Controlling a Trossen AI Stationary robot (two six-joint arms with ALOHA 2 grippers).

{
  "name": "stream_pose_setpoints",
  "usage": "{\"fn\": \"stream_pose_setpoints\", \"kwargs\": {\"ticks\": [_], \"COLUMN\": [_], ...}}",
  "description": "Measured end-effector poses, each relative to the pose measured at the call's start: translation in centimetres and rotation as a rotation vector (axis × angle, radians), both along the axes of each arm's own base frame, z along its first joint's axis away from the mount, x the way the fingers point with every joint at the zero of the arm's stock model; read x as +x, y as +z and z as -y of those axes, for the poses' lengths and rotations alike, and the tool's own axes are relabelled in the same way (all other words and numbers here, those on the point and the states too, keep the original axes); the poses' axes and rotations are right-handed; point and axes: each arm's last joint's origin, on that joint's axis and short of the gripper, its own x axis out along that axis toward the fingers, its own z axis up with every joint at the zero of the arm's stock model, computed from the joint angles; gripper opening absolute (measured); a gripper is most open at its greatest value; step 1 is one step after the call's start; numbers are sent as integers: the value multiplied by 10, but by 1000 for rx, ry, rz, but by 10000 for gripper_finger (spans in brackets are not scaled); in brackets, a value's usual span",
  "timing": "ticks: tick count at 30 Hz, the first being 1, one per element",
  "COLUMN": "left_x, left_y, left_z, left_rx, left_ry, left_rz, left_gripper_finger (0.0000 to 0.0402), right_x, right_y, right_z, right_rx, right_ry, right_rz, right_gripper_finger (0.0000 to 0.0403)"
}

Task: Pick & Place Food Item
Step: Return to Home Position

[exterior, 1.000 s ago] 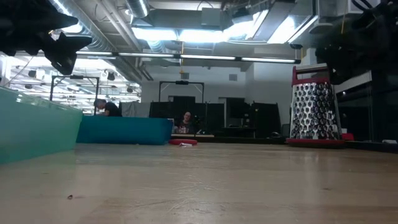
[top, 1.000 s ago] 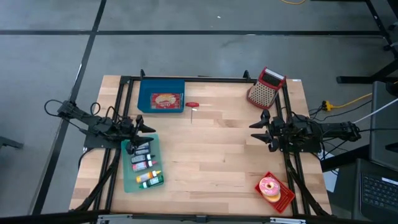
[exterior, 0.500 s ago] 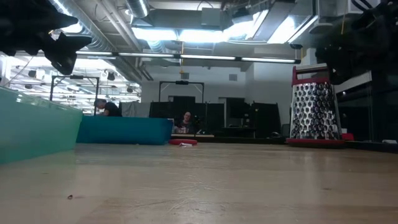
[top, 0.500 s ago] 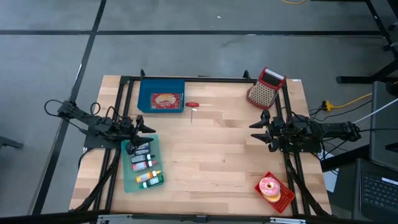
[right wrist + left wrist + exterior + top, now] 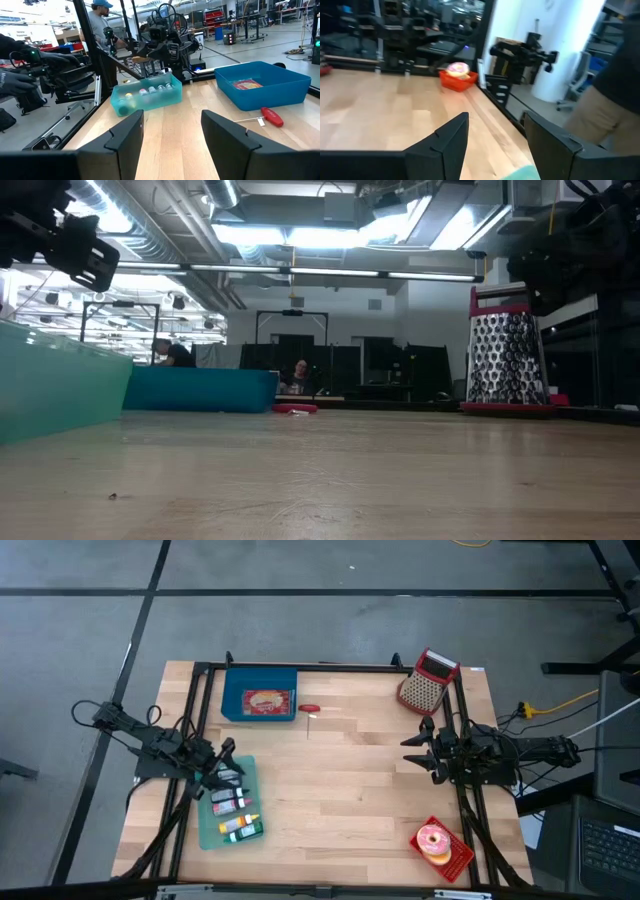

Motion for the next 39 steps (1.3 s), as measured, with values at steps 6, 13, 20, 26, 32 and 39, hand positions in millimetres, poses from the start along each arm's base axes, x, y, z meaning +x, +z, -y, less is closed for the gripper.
{"fn": "stream_pose_setpoints", "kwargs": {"ticks": [6, 13, 20, 26, 32, 39], "left_x": [1, 1, 1, 1, 1, 1], "left_y": [1, 0, 0, 0, 0, 0], "left_z": [-2, -2, -2, -2, -2, -2], "left_rx": [-5, -4, -4, -3, -4, -4], "left_ry": [63, 62, 62, 61, 61, 60], "left_rz": [7, 4, 4, 3, 3, 3], "left_gripper_finger": [194, 189, 194, 190, 192, 191], "right_x": [0, 0, 0, 0, 0, 0], "right_y": [0, 0, 0, 0, 0, 0], "right_z": [0, 0, 0, 0, 0, 0], "right_rx": [0, 0, 0, 0, 0, 0], "right_ry": [0, 0, 0, 0, 0, 0], "right_rz": [0, 0, 0, 0, 0, 0], "right_gripper_finger": [204, 204, 204, 204, 204, 204]}}
